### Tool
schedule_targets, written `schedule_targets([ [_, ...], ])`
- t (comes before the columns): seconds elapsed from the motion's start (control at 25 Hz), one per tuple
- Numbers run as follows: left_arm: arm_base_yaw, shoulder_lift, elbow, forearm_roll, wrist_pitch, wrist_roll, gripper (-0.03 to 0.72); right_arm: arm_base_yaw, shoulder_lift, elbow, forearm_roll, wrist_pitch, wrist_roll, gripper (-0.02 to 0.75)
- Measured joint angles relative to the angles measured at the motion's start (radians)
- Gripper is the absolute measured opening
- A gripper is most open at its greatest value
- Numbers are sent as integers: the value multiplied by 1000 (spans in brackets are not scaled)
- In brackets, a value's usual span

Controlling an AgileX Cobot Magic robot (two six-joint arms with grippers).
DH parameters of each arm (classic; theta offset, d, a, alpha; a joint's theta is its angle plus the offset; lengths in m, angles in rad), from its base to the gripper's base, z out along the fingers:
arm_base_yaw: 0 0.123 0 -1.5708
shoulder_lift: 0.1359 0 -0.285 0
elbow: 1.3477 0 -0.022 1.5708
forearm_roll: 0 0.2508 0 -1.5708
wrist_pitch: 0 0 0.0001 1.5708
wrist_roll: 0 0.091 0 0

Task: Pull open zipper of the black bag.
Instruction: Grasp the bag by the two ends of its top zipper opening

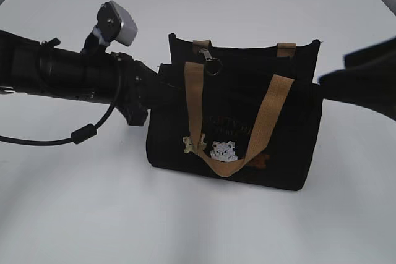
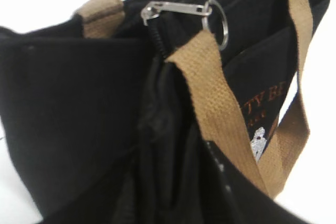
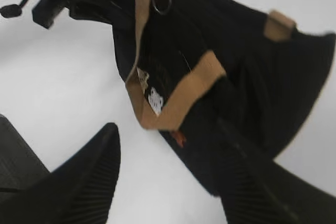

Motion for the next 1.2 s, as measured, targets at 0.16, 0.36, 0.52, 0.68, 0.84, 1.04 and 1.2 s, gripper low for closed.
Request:
schedule_targets([
  [0.16, -22, 8, -10, -8, -28, 3, 65, 139, 273, -142, 62, -88, -207, 435],
  [0.36, -24, 8, -11, -8, -31, 3, 65, 282, 560, -346, 7, -153, -271, 435],
  [0.52, -24, 8, -11, -8, -31, 3, 65, 334, 715, -456, -64, -155, -270, 426],
  [0.68, -24, 8, -11, -8, -31, 3, 65, 345, 785, -497, -112, -159, -266, 391],
  [0.84, -24, 8, -11, -8, -32, 3, 65, 346, 796, -501, -136, -191, -263, 379],
  [1.04, -24, 8, -11, -8, -32, 3, 65, 346, 796, -503, -139, -244, -236, 379],
  [1.2, -24, 8, -11, -8, -32, 3, 65, 346, 801, -505, -139, -268, -220, 379],
])
